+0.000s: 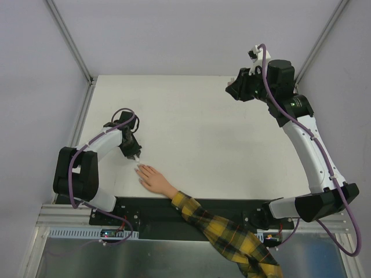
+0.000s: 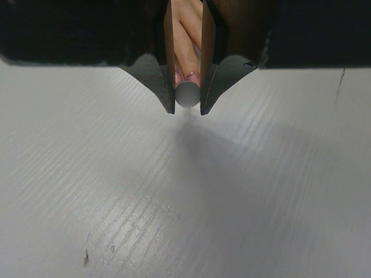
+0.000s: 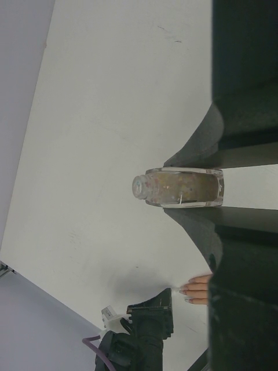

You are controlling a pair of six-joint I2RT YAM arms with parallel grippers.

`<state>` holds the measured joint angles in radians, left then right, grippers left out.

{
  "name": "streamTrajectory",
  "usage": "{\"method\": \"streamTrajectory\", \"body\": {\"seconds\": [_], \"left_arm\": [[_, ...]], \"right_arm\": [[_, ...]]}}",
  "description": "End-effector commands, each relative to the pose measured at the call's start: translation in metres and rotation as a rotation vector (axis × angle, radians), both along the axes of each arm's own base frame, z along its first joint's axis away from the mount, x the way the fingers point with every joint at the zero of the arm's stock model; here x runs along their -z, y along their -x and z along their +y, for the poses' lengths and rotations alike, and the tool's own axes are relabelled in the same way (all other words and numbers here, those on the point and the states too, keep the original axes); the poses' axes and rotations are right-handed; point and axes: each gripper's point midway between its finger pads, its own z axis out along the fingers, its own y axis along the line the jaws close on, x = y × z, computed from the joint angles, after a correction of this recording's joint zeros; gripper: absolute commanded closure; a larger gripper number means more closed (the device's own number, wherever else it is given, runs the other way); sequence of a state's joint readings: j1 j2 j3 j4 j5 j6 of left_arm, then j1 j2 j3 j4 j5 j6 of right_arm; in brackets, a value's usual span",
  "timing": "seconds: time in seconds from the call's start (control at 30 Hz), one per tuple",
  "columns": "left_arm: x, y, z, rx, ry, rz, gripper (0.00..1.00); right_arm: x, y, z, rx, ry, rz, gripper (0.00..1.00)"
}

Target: Paint the nails

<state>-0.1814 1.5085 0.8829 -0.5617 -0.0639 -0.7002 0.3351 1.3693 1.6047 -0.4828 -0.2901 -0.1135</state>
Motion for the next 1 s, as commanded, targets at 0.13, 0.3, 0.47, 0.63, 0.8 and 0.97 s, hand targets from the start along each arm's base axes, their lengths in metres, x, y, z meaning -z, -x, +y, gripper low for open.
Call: {"method": "streamTrajectory", "body": {"seconds": [0.13,0.3,0.47,0.63,0.8,0.97], "left_arm": [[-0.006,-0.010,0.003,-0.020,-0.009,-0.021,1.00],[-0.016,-0.014,0.005,-0.002,-0.019,-0.044,1.00],[-0.022,-0.006,-0.002,0.013,0.025,-0.051,1.00],[-0.024,0.003,-0.004,0.018,0.044,-0.047,1.00],[-0.021,0.004,-0.013,0.036,0.087,-0.023,1.00],[-0.013,0.006,-0.015,0.034,0.093,0.015,1.00]], "right_arm": [[-0.025,-0.006,-0.002,0.007,-0.029,-0.071,1.00],[-0.026,-0.005,-0.002,0.006,-0.033,-0.074,1.00],[-0.026,-0.001,-0.002,0.002,-0.043,-0.074,0.99],[-0.026,0.004,-0.002,0.000,-0.051,-0.074,1.00],[-0.026,0.006,-0.003,0.001,-0.053,-0.076,1.00],[-0.026,0.007,-0.004,0.003,-0.049,-0.077,0.99]]}}
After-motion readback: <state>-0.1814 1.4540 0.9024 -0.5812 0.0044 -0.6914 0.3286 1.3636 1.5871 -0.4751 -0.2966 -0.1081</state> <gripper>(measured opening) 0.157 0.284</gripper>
